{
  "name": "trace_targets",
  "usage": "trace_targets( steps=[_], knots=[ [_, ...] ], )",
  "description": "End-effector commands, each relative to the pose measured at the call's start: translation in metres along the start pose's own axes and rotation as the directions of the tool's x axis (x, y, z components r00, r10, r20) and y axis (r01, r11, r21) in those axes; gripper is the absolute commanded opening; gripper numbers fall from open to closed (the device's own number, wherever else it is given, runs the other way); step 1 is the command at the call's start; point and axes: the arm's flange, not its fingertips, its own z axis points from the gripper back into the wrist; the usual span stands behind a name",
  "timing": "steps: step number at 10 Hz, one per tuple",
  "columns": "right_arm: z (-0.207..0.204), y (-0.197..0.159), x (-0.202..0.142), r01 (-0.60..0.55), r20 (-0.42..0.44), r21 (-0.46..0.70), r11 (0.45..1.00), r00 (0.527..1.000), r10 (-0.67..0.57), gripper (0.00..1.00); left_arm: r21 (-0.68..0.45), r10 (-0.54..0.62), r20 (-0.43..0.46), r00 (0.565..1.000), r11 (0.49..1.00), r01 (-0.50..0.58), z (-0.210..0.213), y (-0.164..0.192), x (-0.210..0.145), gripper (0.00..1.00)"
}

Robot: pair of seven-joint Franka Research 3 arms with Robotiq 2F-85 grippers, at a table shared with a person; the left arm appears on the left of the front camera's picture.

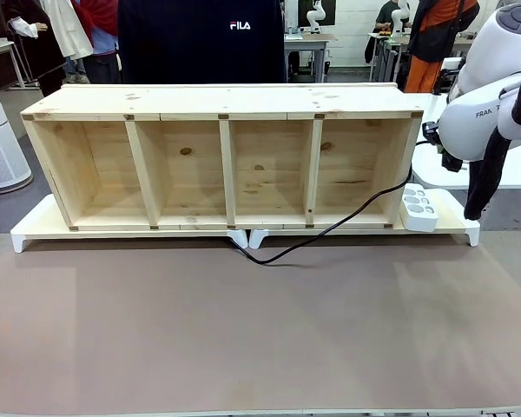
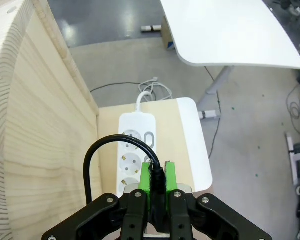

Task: Perform cable management.
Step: Pull the grasped Power Cable to the location of the Power Strip, then release the Power Cable when the human grasps it.

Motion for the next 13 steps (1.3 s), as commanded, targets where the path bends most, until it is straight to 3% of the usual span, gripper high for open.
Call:
trace_targets(
  steps=[1,13],
  knots=[
    [-0.0004,0.001,0.0006,-0.004,0.002,-0.001,1.0,1.0,0.004,0.15,-0.001,0.002,0.001,1.0,1.0,-0.002,0.0001,0.0009,-0.0003,1.0],
    [-0.0004,0.001,0.0006,-0.004,0.002,-0.001,1.0,1.0,0.004,0.15,-0.001,0.002,0.001,1.0,1.0,-0.002,0.0001,0.0009,-0.0003,1.0]
  ],
)
